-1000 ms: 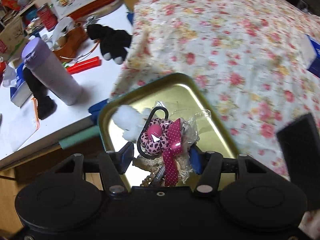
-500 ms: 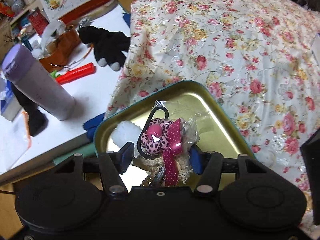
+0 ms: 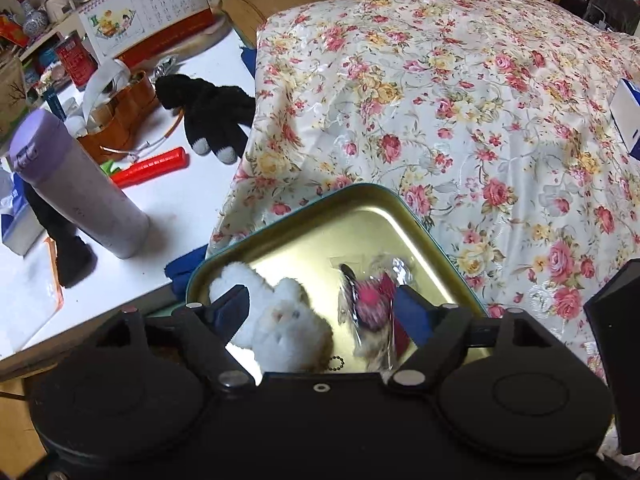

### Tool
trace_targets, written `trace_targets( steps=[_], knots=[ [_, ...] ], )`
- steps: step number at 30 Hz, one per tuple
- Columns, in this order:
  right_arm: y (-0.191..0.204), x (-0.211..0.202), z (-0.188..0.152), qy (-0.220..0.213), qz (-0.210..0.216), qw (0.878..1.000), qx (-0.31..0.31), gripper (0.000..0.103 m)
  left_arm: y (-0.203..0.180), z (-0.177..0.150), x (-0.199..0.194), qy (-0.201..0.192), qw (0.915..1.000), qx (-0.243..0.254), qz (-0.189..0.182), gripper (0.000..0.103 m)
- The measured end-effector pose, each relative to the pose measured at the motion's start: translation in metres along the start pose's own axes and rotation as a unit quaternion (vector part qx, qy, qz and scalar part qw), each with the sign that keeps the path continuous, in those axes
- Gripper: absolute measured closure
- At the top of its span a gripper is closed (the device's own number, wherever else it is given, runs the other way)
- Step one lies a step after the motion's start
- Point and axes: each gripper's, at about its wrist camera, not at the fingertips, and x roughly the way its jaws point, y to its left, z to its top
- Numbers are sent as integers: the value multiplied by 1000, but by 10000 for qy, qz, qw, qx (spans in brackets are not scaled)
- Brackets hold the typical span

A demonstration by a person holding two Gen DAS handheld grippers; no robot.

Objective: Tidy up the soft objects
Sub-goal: 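Open the left tool over the tray while the right tool drops the tape roll there, then move both open tools back over the items on the bed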

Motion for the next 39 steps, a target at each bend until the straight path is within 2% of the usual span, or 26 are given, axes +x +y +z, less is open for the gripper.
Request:
trace_targets(
  steps=[8,27,39],
  knots=[
    [-2,-3,6,-98,55,9999,107,51,5,-1,11,273,9994,-202,-69,27],
    [-4,2,1,88,-61,9998,150,50,-5,-9,16,481,9986,87,-196,26],
    [-21,-18,-5,-60,-161,9995,259,50,-7,-13,26,696,9972,130,-238,26]
  ],
)
